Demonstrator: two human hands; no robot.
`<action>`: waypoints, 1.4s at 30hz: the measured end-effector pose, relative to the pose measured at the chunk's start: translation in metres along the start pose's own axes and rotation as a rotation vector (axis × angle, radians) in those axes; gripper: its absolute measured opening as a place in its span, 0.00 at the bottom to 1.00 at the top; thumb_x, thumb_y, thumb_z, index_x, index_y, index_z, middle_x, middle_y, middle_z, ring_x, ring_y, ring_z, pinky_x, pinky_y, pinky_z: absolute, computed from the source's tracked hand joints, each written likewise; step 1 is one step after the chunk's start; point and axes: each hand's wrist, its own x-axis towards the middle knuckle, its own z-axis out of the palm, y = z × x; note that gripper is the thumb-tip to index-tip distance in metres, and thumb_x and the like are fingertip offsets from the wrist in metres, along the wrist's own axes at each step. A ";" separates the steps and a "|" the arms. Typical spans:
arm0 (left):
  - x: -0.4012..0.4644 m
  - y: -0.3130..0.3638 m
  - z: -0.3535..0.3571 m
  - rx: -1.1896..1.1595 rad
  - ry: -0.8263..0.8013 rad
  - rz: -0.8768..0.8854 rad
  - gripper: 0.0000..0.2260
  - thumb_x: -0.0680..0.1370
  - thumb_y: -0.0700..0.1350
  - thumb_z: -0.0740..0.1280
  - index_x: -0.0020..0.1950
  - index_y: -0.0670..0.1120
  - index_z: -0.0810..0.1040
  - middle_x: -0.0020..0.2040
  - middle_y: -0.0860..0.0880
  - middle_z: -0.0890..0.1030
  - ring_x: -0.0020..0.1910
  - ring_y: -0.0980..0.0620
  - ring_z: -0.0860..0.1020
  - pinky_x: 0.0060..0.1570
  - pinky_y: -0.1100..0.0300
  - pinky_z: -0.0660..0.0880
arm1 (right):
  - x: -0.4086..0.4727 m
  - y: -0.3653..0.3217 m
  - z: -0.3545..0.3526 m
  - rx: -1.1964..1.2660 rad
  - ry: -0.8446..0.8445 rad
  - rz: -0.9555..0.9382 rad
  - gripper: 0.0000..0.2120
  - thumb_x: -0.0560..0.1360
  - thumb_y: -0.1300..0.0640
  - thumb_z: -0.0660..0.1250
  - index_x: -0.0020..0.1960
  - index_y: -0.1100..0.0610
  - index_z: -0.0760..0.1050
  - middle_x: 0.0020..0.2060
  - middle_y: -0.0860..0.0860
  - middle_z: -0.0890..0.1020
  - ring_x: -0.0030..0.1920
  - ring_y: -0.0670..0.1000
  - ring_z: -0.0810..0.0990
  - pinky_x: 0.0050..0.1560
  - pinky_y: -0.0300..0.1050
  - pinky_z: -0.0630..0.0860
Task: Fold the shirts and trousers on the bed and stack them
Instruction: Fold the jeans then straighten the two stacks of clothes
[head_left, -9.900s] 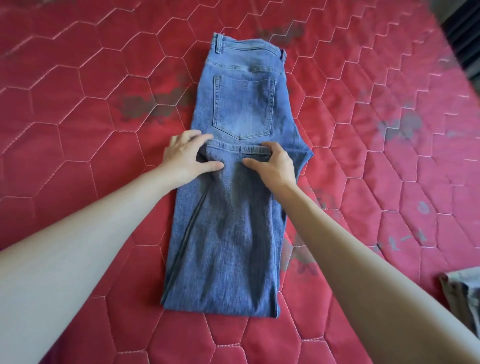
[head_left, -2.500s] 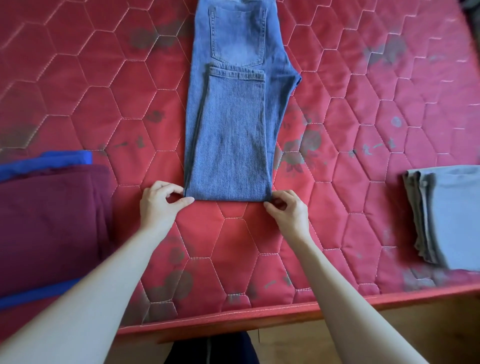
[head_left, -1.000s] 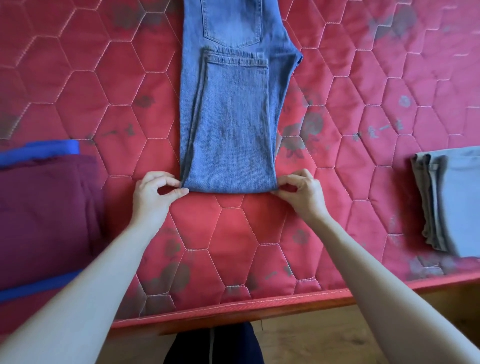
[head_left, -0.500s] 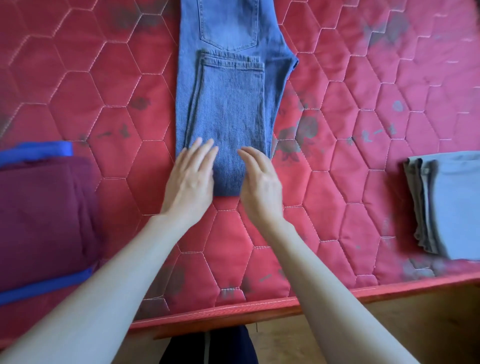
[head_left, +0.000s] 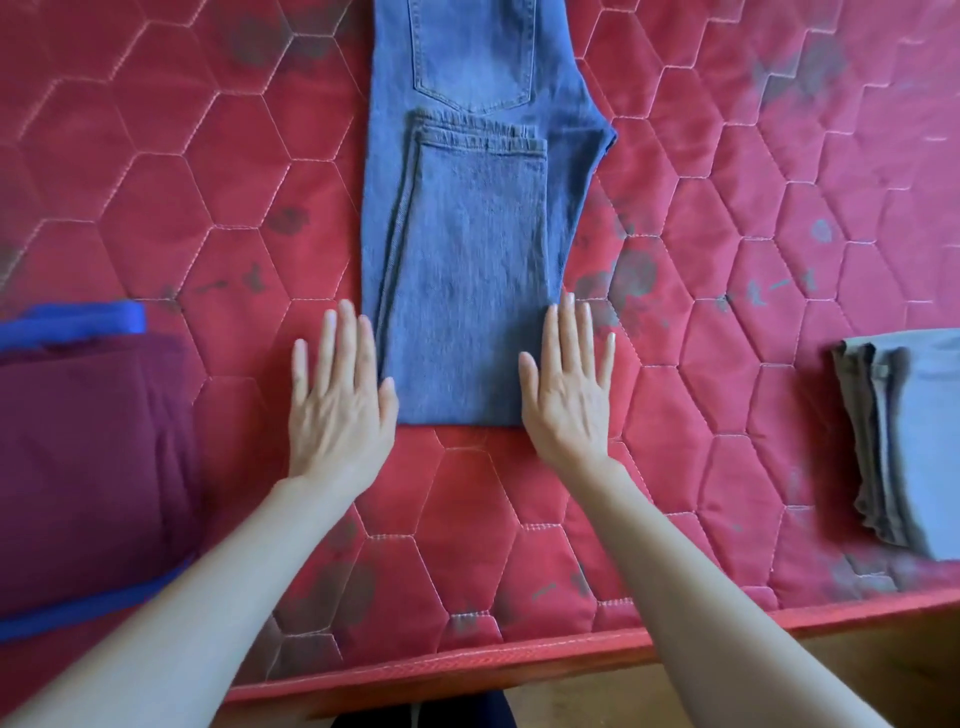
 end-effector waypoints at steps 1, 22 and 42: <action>0.012 0.006 -0.005 0.002 0.058 0.064 0.28 0.80 0.49 0.48 0.78 0.38 0.55 0.79 0.41 0.53 0.78 0.45 0.52 0.75 0.43 0.51 | 0.015 -0.005 -0.005 0.007 0.046 -0.039 0.26 0.82 0.49 0.49 0.78 0.58 0.56 0.78 0.56 0.55 0.78 0.56 0.50 0.76 0.59 0.45; 0.158 0.028 0.019 -0.031 0.050 0.011 0.28 0.83 0.54 0.52 0.79 0.42 0.51 0.80 0.44 0.50 0.79 0.47 0.49 0.76 0.49 0.46 | 0.135 -0.012 0.015 0.006 -0.017 -0.077 0.28 0.83 0.47 0.53 0.79 0.56 0.52 0.79 0.54 0.51 0.78 0.54 0.49 0.76 0.51 0.46; 0.236 0.040 -0.021 -0.497 0.000 -0.529 0.17 0.74 0.58 0.71 0.59 0.52 0.77 0.65 0.46 0.69 0.66 0.43 0.67 0.62 0.50 0.65 | 0.256 -0.002 -0.035 -0.002 -0.011 -0.194 0.20 0.71 0.39 0.69 0.55 0.51 0.77 0.54 0.51 0.75 0.60 0.55 0.69 0.57 0.50 0.62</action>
